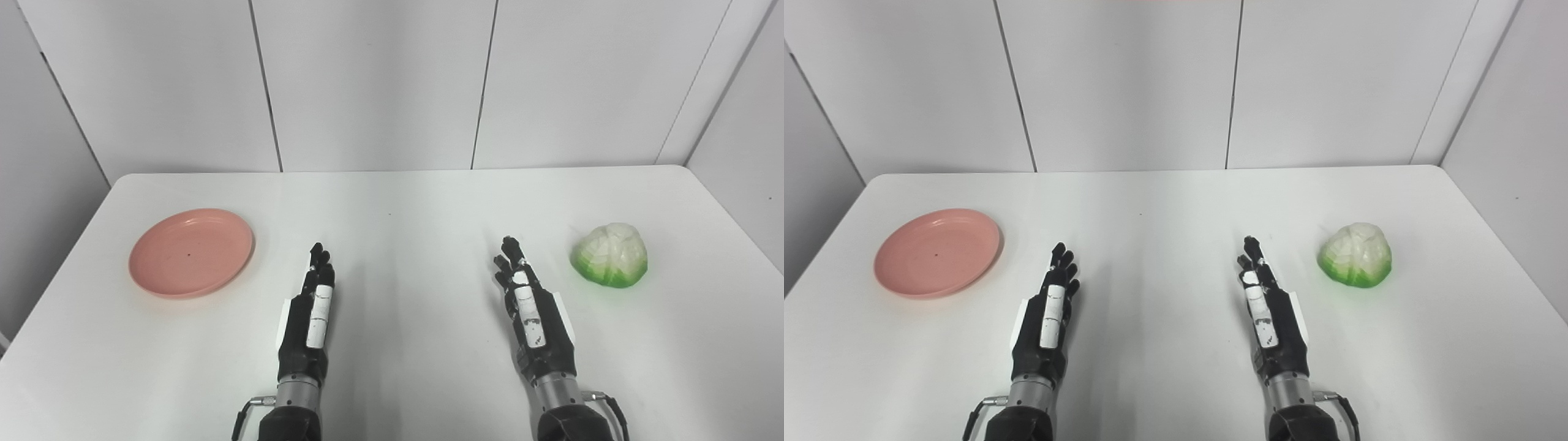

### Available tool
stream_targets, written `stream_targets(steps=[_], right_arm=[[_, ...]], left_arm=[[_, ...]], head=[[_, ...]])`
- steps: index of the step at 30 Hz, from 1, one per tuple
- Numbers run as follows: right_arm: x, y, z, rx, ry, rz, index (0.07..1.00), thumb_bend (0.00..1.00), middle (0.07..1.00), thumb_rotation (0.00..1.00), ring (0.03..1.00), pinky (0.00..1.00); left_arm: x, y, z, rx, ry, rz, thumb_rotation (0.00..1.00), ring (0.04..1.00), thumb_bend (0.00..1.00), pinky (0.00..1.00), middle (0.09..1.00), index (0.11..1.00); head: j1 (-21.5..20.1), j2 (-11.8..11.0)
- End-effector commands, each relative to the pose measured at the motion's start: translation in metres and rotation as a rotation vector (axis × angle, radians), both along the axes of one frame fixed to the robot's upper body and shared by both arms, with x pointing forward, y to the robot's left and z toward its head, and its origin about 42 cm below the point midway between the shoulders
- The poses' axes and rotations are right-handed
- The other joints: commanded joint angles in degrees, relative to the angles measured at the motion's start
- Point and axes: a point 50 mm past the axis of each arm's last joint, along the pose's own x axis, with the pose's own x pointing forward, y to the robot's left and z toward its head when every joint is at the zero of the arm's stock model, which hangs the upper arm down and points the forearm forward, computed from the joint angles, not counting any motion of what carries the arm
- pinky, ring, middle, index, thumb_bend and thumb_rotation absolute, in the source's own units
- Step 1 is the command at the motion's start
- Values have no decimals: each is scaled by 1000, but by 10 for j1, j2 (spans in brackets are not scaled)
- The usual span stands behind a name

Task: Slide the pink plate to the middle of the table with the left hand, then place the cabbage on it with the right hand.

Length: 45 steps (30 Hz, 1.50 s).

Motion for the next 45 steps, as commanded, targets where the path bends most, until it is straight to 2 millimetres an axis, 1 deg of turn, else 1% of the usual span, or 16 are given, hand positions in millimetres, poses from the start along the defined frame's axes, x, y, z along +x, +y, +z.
stream_targets(steps=[1, 10, 19, 20, 21, 22, 25, 29, 34, 38, 41, 42, 45], right_arm=[[-7, -2, -11, 6, 37, 10, 938, 891, 972, 896, 960, 987], [-8, -4, -13, 12, 41, 5, 929, 906, 964, 886, 950, 969], [-8, -3, -14, 1, 43, 13, 930, 893, 971, 898, 952, 971], [-8, -2, -16, 11, 47, 12, 929, 897, 968, 888, 951, 971], [-8, -2, -17, 18, 50, 11, 928, 902, 966, 878, 950, 971], [-8, -2, -19, 22, 54, 10, 926, 908, 963, 876, 950, 970], [-7, -2, -22, 15, 57, 12, 927, 914, 962, 883, 951, 968], [-9, 0, -23, 12, 52, 15, 928, 911, 967, 890, 945, 967], [-12, 1, -22, 12, 55, 12, 932, 918, 968, 891, 947, 970], [-10, 1, -23, 13, 57, 13, 935, 913, 973, 892, 952, 979], [-9, 1, -23, 20, 56, 12, 930, 915, 970, 881, 950, 978], [-9, 1, -22, 21, 55, 12, 936, 908, 975, 887, 954, 983], [-9, 1, -21, 13, 57, 9, 931, 908, 969, 895, 945, 970]], left_arm=[[3, -7, 12, -12, -42, -2, 949, 1000, 892, 1000, 1000, 1000], [2, -10, 12, -6, -38, 0, 961, 1000, 912, 1000, 1000, 1000], [3, -9, 10, -5, -35, -4, 956, 1000, 916, 1000, 1000, 1000], [3, -9, 9, -4, -34, -4, 957, 1000, 912, 1000, 1000, 1000], [3, -9, 8, -3, -33, -4, 959, 1000, 906, 1000, 1000, 1000], [3, -9, 6, -7, -31, -2, 963, 1000, 892, 1000, 1000, 1000], [4, -8, 2, -11, -26, 4, 964, 1000, 872, 1000, 1000, 1000], [2, -7, 1, -8, -32, 7, 943, 1000, 898, 1000, 1000, 1000], [-2, -5, 2, -6, -30, 9, 942, 1000, 908, 1000, 1000, 1000], [0, -4, 2, -2, -31, 10, 944, 1000, 906, 1000, 1000, 1000], [1, -4, 2, -1, -34, 7, 955, 1000, 902, 1000, 1000, 1000], [1, -4, 2, -3, -34, 8, 954, 1000, 897, 1000, 1000, 1000], [2, -4, 3, -3, -33, 9, 945, 1000, 898, 1000, 1000, 1000]], head=[[2, -1], [2, -3], [2, -5], [2, -12], [2, -12], [0, -22], [-4, -27], [-8, -33], [-9, -29], [-11, -32], [-11, -30], [-11, -27], [-11, -26]])
